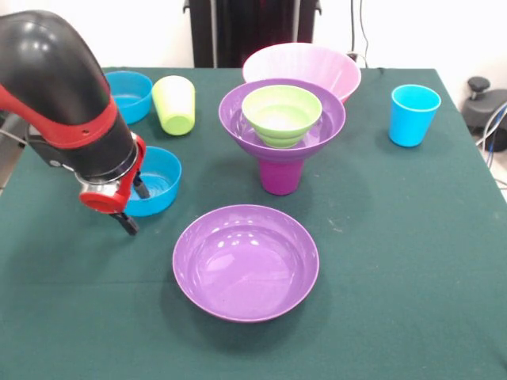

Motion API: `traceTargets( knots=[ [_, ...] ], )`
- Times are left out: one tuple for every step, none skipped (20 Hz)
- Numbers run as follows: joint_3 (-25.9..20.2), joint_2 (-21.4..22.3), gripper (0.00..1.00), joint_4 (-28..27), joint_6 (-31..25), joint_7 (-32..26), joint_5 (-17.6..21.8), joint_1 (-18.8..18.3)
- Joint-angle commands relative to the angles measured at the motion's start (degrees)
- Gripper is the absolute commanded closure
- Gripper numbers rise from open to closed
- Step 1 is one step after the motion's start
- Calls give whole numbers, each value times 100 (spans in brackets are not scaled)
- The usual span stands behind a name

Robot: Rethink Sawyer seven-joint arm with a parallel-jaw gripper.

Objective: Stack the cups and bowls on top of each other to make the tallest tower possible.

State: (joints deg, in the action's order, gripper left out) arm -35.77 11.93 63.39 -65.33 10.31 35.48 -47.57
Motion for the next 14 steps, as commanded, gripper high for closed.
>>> traceTargets(
  knots=[
    [117, -77, 0, 289, 297, 230, 81, 303],
    [114, -83, 0, 293, 309, 226, 83, 306],
    [116, -80, 0, 293, 309, 219, 89, 312],
    [117, -81, 0, 296, 310, 219, 86, 310],
    [119, -80, 0, 290, 285, 207, 87, 321],
    [146, -70, 0, 268, 270, 183, 127, 338],
    [141, -73, 0, 268, 289, 177, 127, 332],
    [141, -73, 0, 270, 282, 173, 120, 329],
    [138, -75, 0, 270, 279, 159, 117, 326],
    [136, -77, 0, 270, 277, 145, 115, 323],
    [133, -79, 0, 269, 275, 131, 113, 320],
    [130, -81, 100, 269, 272, 116, 111, 317],
    [95, -91, 100, 293, 302, 75, 89, 282],
    [61, -100, 100, 317, 332, 34, 67, 247]
  ],
)
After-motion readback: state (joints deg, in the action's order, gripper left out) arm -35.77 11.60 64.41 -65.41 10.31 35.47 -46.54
